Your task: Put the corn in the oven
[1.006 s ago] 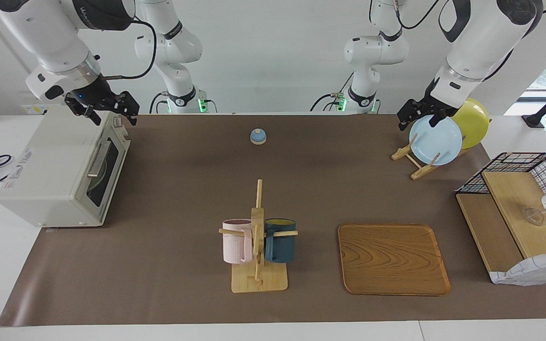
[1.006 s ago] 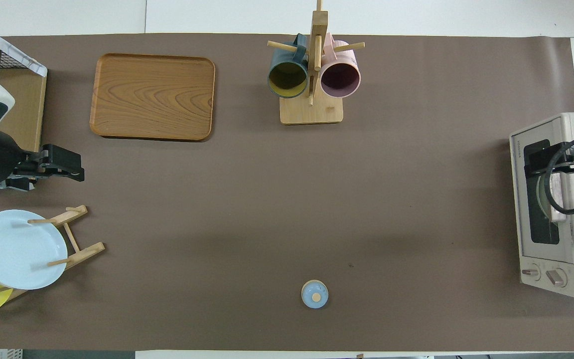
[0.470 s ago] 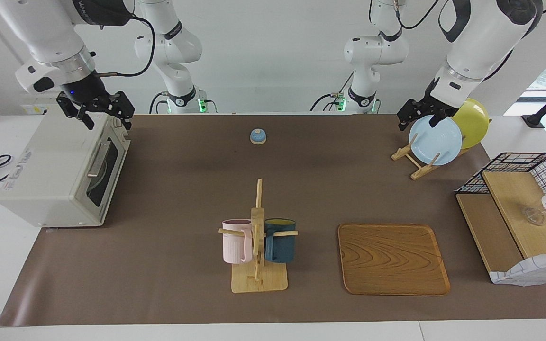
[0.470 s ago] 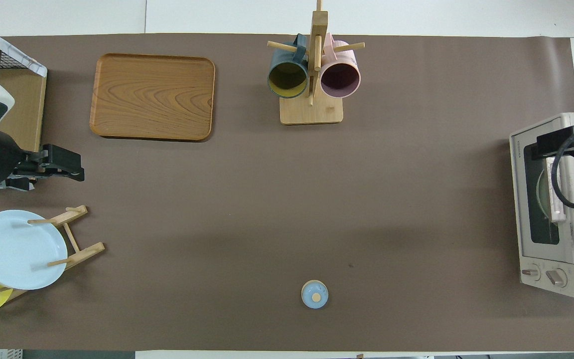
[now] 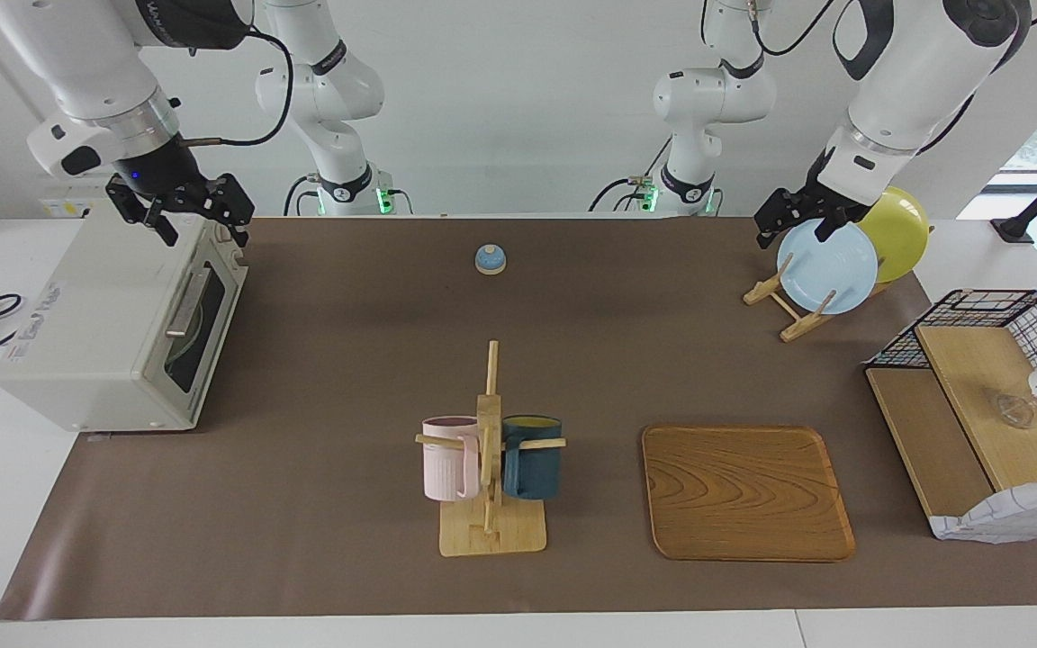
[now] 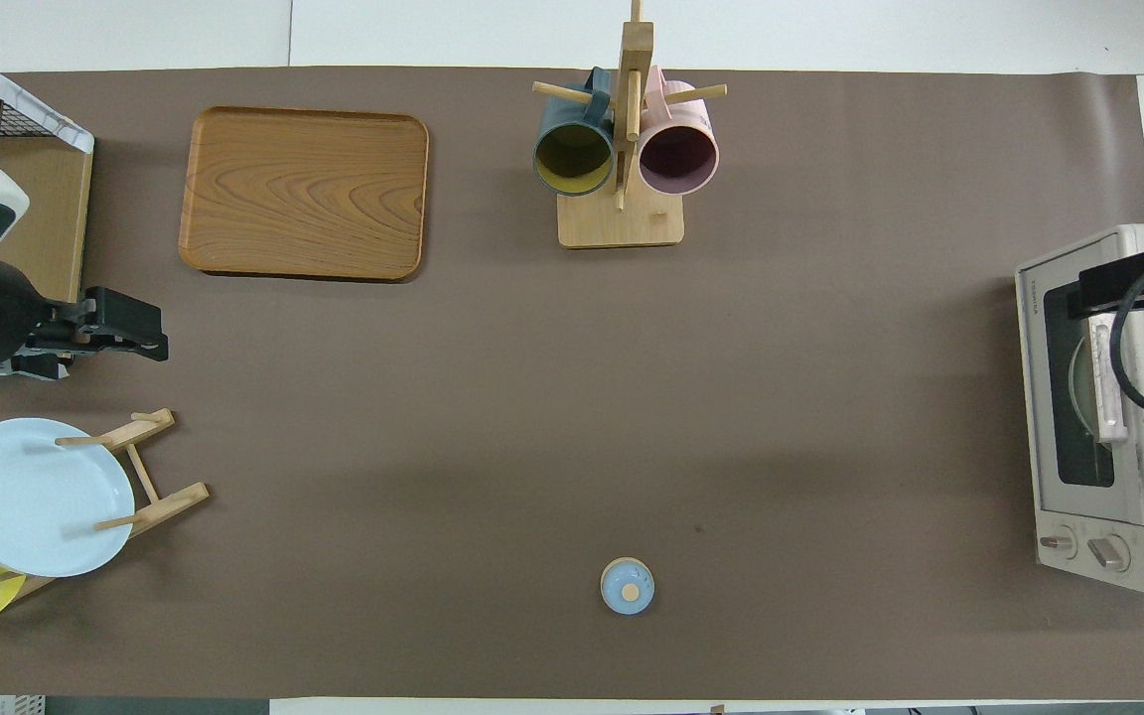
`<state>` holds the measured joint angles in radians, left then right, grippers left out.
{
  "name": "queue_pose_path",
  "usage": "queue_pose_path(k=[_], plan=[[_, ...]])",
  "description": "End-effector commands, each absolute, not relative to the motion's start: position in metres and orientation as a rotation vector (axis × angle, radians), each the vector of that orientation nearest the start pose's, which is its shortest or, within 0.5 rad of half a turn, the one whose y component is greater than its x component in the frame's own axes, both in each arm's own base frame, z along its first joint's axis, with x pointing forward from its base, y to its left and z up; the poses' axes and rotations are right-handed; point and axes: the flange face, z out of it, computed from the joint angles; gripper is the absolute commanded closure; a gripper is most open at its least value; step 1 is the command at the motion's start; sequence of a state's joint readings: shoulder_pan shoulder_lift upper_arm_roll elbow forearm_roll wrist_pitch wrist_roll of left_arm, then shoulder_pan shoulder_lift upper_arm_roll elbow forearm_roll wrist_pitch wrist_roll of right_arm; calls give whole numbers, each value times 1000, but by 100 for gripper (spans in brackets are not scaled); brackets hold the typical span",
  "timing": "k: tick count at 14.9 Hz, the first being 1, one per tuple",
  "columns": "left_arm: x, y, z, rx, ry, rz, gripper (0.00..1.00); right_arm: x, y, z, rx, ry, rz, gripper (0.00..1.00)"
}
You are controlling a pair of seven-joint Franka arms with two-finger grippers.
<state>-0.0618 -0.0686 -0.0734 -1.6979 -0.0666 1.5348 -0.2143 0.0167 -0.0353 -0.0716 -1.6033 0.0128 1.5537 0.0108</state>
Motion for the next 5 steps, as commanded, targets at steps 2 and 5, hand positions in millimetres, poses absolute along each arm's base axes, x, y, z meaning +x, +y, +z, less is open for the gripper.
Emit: queue_pose_path(k=[2,5], plan=[[513,-77,600,-3184,-133,140,0,538,-27,629,-3122,122,26,0],[513,-77,600,-3184,-133,140,0,537,-30,629,-3122,126,28,0]])
